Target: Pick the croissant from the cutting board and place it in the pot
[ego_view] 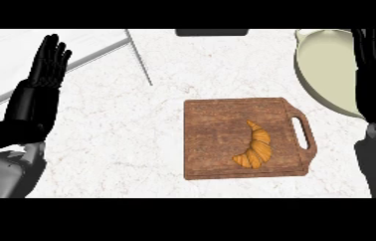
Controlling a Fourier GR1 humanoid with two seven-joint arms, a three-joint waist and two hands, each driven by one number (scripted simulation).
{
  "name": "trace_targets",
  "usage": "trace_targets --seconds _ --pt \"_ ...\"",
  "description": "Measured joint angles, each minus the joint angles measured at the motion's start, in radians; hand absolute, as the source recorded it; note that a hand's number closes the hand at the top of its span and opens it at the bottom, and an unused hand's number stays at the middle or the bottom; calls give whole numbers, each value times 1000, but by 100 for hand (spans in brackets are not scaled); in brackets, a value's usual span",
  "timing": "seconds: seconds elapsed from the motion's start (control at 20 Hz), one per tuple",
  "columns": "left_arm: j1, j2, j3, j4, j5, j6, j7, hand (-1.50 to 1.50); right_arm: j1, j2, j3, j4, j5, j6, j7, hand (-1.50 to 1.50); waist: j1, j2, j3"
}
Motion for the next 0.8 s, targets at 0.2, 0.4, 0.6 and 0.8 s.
trace_targets --seconds 0.2,0.4,0.6,0.8 --pt "9 -19 24 0 5 7 37 0 63 -21 -17 97 36 68 -73 150 7 -7 1" --pt "5 -24 47 -22 32 26 86 0 137 -150 14 201 209 89 -127 -150 17 0 -1" --pt "13 -35 59 -29 58 36 136 0 215 -99 28 311 311 6 -272 -150 17 -9 8" --pt "36 -33 80 -37 73 39 175 0 260 -64 32 337 340 6 -422 -150 12 -18 9"
